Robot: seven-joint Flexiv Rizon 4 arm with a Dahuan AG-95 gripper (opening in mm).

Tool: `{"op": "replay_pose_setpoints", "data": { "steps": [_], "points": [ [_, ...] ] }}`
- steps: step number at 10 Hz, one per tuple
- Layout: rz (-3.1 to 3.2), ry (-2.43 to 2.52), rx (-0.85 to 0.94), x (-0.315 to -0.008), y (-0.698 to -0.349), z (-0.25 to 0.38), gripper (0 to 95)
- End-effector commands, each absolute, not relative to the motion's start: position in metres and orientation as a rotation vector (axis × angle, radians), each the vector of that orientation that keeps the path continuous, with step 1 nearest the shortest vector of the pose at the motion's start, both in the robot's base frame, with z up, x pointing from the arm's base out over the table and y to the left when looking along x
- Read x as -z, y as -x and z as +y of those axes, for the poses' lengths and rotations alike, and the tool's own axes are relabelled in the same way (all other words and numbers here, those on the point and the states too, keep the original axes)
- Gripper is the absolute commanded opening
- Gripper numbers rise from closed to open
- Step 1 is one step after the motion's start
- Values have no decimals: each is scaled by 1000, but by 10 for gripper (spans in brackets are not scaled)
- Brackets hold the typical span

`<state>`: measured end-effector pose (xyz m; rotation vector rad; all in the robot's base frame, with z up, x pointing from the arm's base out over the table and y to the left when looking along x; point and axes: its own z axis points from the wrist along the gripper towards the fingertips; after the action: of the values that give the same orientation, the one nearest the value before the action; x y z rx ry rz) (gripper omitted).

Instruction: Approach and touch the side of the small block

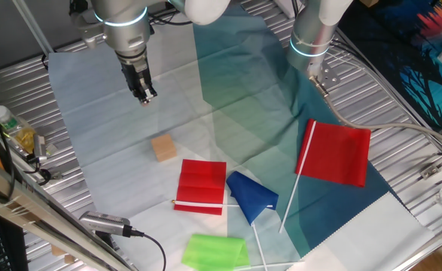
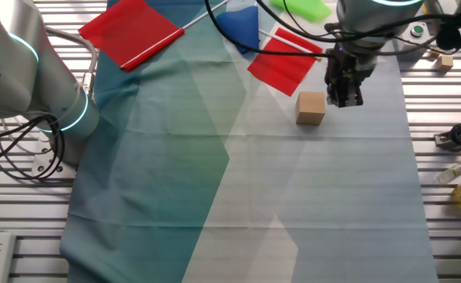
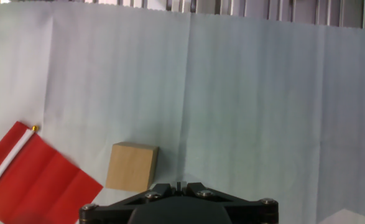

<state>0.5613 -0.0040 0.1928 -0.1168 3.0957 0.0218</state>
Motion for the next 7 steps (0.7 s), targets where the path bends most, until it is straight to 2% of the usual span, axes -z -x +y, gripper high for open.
{"op": "replay_pose_setpoints", "data": {
  "steps": [1,4,7],
  "points": [
    [3100,100,-28,-193,-561,-4,0],
    [3109,97,-47,-193,-561,-4,0],
    [3173,124,-146,-193,-561,-4,0]
  ]
}}
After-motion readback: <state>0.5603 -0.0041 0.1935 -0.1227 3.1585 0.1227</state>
